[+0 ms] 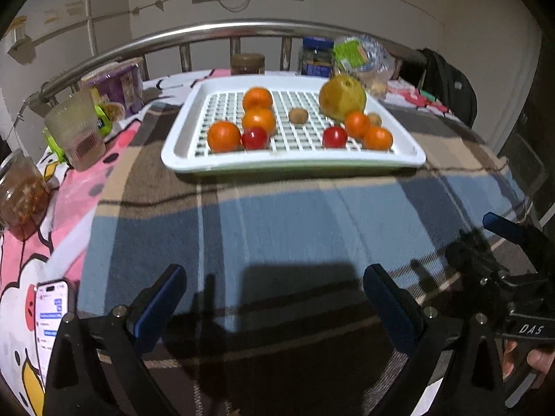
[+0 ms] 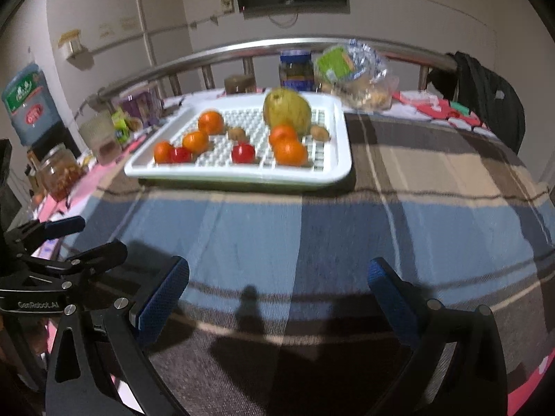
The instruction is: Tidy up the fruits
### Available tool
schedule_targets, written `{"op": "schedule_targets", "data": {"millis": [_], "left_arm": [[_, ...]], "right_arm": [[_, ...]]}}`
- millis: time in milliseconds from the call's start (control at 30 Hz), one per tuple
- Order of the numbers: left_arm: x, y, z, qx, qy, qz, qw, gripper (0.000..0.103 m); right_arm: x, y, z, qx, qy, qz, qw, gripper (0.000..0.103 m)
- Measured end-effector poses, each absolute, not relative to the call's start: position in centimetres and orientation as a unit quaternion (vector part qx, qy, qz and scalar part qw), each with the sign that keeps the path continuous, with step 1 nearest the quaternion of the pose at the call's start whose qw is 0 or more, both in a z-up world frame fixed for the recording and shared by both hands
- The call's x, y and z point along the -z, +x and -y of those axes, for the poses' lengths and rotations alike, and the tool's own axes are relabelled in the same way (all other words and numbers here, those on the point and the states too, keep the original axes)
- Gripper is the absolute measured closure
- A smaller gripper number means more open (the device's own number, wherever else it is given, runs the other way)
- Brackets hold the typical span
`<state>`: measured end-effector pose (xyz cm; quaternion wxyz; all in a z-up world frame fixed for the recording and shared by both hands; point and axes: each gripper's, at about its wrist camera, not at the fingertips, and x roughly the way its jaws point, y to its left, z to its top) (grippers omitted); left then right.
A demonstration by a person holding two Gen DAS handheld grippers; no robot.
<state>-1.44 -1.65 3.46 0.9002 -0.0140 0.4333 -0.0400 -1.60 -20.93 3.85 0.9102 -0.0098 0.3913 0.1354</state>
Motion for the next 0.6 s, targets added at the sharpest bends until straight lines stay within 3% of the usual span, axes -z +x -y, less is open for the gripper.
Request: {"op": "schedule_targets", "data": {"millis": [600], "left_arm": [[-0.4,-1.0,2.2,0.037,-0.001,-0.457,0.889,0.0]], "right_arm": [[-0.2,-0.6,20.2,-0.099,-0.03,-0.445,0.889,0.0]]}}
